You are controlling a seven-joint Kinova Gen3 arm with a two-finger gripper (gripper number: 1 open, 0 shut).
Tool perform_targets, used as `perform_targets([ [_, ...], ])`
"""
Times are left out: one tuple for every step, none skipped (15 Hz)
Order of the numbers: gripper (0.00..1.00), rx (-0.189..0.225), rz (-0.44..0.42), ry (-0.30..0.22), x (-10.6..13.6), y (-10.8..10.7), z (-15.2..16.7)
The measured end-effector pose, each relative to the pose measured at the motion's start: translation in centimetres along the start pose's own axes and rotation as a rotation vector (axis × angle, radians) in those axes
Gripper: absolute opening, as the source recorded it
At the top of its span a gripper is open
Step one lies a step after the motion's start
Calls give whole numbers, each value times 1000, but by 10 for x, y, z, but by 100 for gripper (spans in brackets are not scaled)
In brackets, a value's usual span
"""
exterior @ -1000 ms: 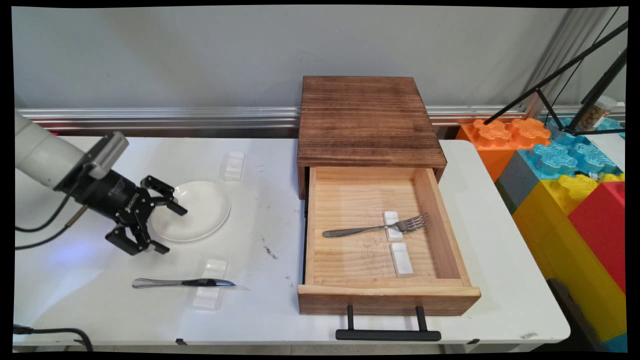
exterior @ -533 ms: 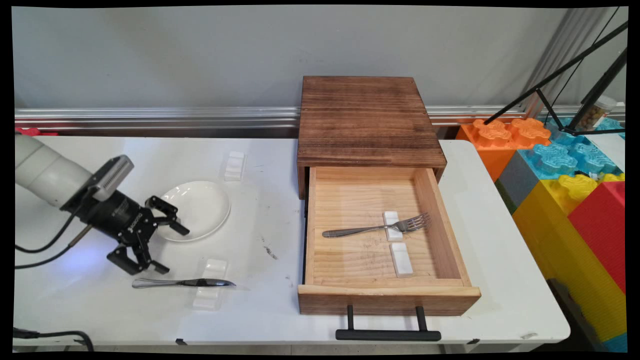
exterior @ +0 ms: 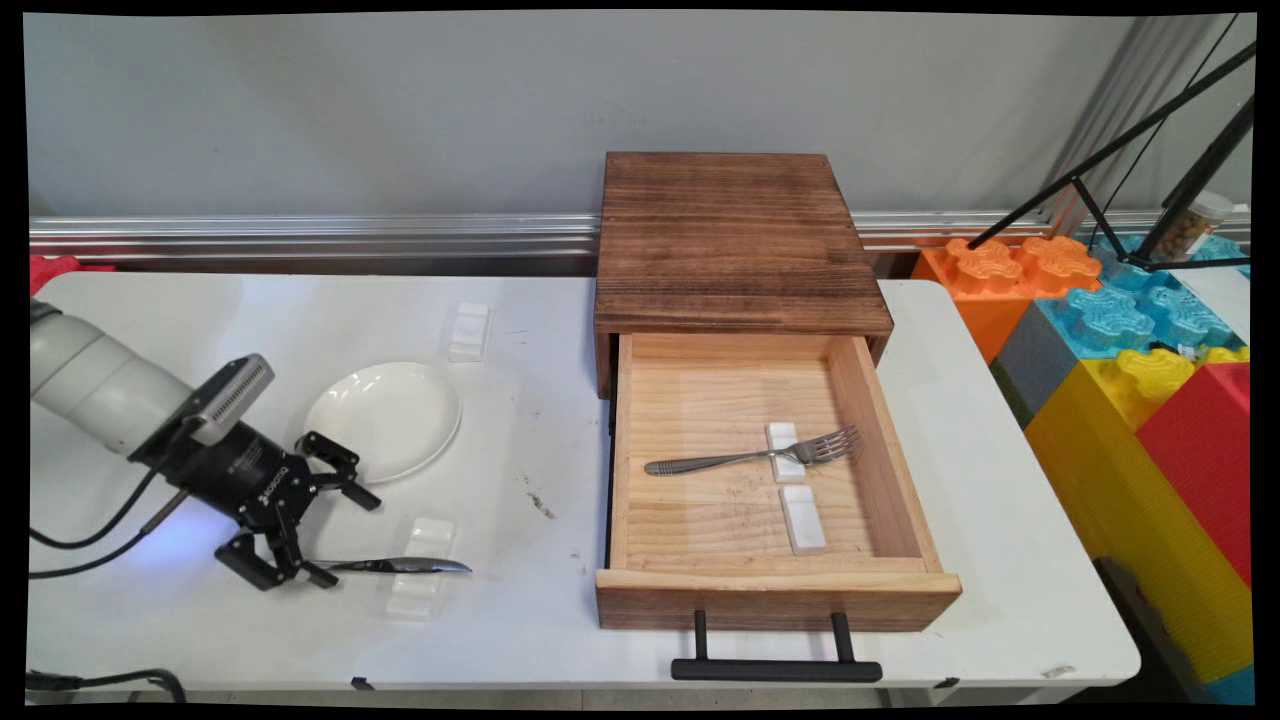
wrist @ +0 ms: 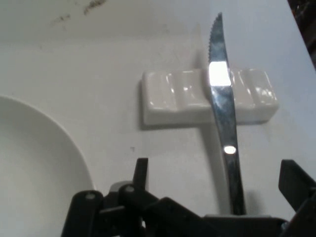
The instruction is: Pick up the knife from the right of the white plate
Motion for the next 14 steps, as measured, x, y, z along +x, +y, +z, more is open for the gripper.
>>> perform_targets([
  [100,-2,-1,1,-1,1,2],
  [100,-4,-1,2,-3,3,3],
  [100,-5,-1,4,-4,4,4],
  [100,-5,0,5,-5,5,5],
  [100,-5,0,6,-6,7,7],
  [100,-5,1,7,-7,7,7],
  [100,-5,1,9,-8,9,9],
  [100,-2,3,11,-9,11,10],
  [100,1,4,13,-9,12,12],
  [100,3,5,15,-10,13,13],
  [100,6,6,17,-10,14,14],
  [100,9,8,19,-10,15,15],
  [100,12,9,20,-11,16,16],
  [100,15,11,22,-11,17,16],
])
